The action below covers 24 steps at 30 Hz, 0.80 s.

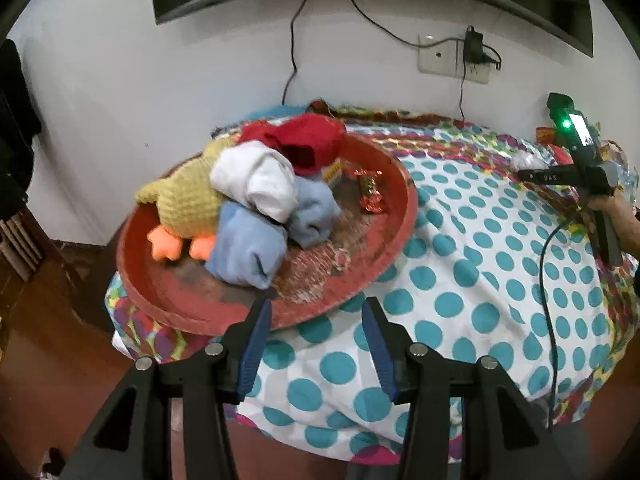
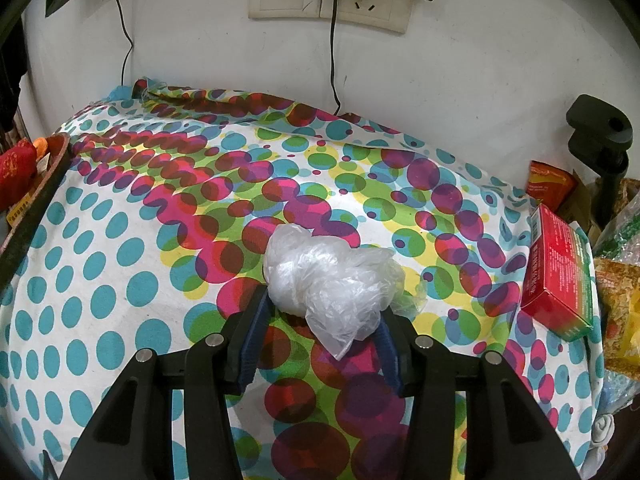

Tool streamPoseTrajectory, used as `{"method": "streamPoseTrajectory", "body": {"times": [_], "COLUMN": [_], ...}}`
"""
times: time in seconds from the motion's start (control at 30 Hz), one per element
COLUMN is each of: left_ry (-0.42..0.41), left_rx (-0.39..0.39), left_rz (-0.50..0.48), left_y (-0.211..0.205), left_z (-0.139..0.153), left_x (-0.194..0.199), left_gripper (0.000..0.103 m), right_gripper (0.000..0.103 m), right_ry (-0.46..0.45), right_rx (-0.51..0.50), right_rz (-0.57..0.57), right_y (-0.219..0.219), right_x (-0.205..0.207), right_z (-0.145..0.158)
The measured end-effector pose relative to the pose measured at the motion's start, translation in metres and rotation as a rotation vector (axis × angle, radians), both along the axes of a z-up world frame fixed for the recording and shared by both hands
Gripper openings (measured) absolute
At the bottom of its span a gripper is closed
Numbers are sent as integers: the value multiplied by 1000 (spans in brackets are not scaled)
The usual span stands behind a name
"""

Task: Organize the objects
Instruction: 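Carry the white plastic bag with the right tool over the red tray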

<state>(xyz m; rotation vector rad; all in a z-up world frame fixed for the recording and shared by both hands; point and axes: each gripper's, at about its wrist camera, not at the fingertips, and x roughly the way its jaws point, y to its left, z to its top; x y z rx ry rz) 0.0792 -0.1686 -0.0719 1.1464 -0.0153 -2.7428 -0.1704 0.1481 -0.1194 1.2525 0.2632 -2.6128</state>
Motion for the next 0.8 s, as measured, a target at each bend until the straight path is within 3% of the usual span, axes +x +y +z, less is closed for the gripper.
{"method": "streamPoseTrajectory", "body": {"times": [0.07, 0.3, 0.5, 0.8], "left_ry": [5, 56, 73, 78], "left_rx": [23, -23, 80, 107], "left_rz": [-15, -32, -10, 60], "left_y": [-3, -9, -33, -62], "left_z": [-1, 4, 8, 10], "left_x": [1, 14, 18, 20], "left_gripper": [48, 48, 49, 49], "right_gripper": [46, 46, 46, 40], "right_ry": [2, 4, 20, -1], "right_rx": [5, 10, 44, -3], "right_rz": [0, -2, -1, -42], "right_y": [8, -1, 6, 9], "right_x": [-2, 0, 0, 0], "right_z": [0, -1, 0, 2]}}
